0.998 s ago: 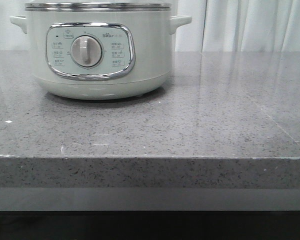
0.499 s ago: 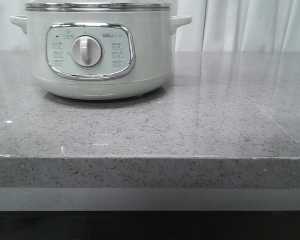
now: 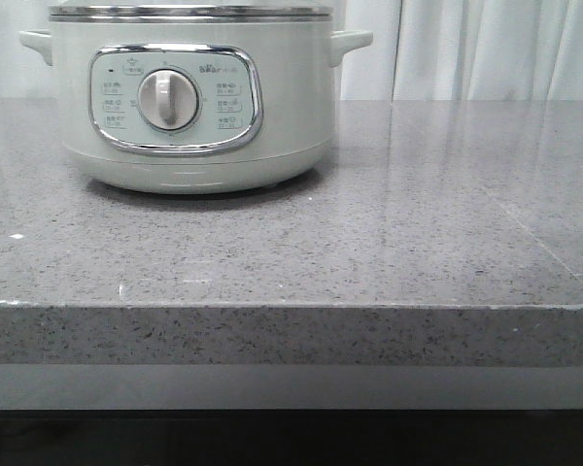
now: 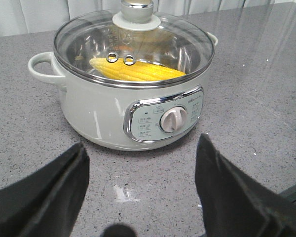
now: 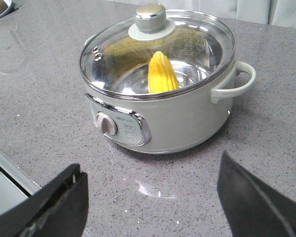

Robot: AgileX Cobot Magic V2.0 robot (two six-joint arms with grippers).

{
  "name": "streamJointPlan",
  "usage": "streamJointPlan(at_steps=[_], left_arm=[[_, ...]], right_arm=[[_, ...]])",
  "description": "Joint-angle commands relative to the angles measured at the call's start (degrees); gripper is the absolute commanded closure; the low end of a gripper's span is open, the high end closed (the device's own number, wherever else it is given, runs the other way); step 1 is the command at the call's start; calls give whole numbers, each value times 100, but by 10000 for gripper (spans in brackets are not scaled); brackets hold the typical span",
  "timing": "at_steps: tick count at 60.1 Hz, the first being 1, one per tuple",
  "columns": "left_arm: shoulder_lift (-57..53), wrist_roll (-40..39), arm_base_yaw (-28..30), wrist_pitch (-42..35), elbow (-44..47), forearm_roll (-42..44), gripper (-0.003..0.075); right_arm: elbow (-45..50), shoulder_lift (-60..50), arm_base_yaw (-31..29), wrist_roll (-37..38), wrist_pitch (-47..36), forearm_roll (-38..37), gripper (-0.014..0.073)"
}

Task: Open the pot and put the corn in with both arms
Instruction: 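Release the lid knob and raise the left gripper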

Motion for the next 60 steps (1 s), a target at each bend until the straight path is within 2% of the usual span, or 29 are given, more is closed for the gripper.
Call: streamJointPlan(at_steps=[1,7,11,18,29,35,60], left_arm=[[7,-17,-3,-445,-151,-81,277],[7,-17,-3,-445,-151,-81,356],[7,-17,-3,-445,-151,-81,432],[7,-17,-3,-445,-151,-81,558],[7,-17,-3,-445,-151,-81,693],[7,-17,-3,-445,-151,-81,740],[-44,-17,-16,-489,-103,-94,741]], right_arm=[[-137,-70,-3,4,-335,65,32],[-137,-70,-3,4,-329,65,50],[-137,-70,-3,4,-327,65,118],[-137,-70,-3,4,-304,65,345],[-137,-70,-3,4,-285,65,663],[-137,-70,-3,4,-260,65,660],[-137,-70,-3,4,-259,65,661]])
